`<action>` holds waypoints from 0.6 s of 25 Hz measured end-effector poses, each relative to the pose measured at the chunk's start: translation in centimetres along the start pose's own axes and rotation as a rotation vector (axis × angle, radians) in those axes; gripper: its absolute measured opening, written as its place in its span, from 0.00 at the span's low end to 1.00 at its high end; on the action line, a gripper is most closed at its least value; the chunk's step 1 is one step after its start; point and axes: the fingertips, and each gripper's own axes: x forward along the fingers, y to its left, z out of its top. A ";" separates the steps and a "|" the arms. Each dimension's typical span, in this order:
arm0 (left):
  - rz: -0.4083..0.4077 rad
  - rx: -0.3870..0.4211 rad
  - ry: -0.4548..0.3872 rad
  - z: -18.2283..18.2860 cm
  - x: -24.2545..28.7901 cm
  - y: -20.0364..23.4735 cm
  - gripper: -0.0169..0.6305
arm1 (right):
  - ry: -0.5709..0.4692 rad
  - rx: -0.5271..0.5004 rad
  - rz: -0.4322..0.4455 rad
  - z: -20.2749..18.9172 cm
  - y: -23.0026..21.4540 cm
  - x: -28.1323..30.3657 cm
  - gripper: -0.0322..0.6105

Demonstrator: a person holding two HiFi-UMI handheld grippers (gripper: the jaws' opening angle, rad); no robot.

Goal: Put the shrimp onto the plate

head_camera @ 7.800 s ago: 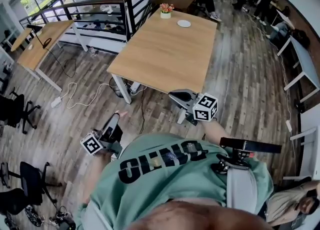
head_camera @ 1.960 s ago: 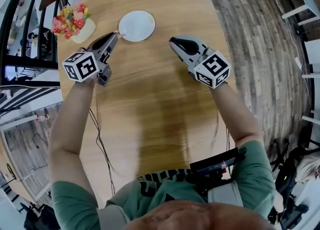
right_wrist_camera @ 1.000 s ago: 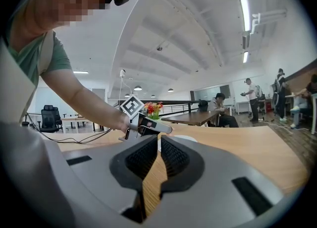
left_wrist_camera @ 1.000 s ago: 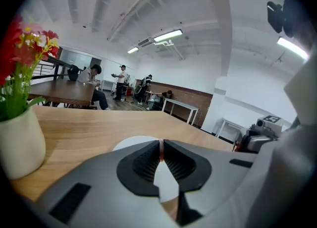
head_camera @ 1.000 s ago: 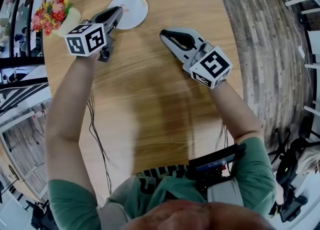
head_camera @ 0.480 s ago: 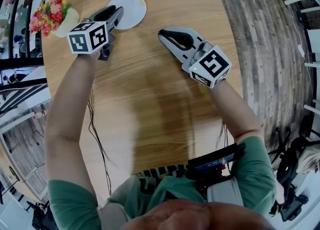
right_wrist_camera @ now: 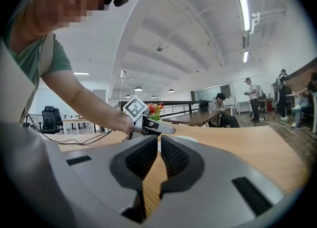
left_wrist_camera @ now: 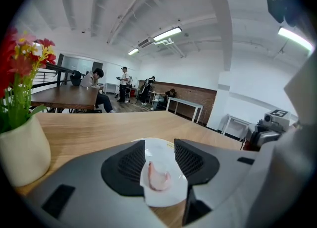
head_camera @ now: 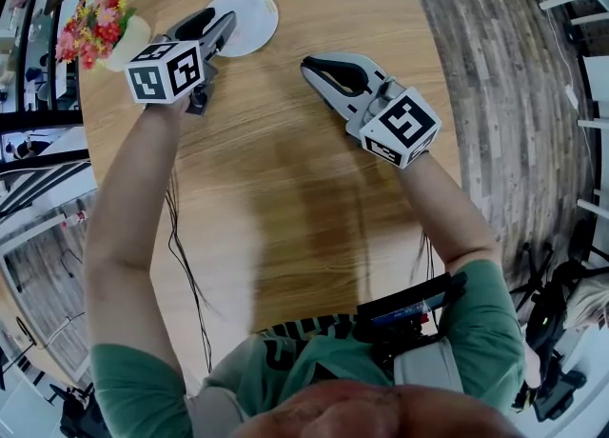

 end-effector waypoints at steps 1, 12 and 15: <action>-0.003 -0.001 0.001 0.0 0.0 0.0 0.28 | -0.001 0.002 0.000 0.1 0.0 0.0 0.06; -0.011 -0.019 -0.005 -0.1 -0.1 0.0 0.28 | 0.006 0.007 -0.003 0.0 -0.1 0.0 0.06; -0.005 -0.033 -0.008 -0.3 -0.3 0.3 0.28 | 0.009 0.010 0.000 -0.2 0.0 0.0 0.06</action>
